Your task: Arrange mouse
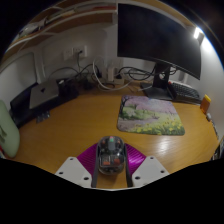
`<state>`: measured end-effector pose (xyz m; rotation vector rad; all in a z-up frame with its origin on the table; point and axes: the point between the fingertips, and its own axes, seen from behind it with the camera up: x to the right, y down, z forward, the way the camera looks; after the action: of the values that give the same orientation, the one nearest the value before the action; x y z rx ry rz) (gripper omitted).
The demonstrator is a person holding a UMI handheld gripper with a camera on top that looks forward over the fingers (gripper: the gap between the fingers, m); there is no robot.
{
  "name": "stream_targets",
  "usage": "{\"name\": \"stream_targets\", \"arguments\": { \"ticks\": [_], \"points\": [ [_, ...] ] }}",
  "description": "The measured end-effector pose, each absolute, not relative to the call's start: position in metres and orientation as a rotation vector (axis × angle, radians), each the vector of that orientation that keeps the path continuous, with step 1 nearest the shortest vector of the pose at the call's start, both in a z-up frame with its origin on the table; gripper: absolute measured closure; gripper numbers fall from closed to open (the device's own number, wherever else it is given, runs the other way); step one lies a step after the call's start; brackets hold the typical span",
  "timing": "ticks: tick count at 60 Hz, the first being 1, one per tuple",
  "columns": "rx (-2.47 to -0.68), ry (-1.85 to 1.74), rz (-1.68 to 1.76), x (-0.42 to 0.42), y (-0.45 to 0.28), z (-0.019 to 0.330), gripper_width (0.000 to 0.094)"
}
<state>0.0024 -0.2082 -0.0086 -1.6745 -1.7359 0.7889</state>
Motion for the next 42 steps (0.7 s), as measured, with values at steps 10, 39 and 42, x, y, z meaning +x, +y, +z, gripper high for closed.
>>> {"name": "stream_targets", "arguments": {
  "ticks": [10,39,42],
  "points": [
    [-1.645,-1.635,0.876,-0.03,-0.193,0.066,0.0551],
    [-1.72,-1.595,0.844,-0.165,-0.048,0.029,0.0554],
    [-1.727,-1.624,0.835,-0.166,-0.047,0.012,0.0552]
  ]
}}
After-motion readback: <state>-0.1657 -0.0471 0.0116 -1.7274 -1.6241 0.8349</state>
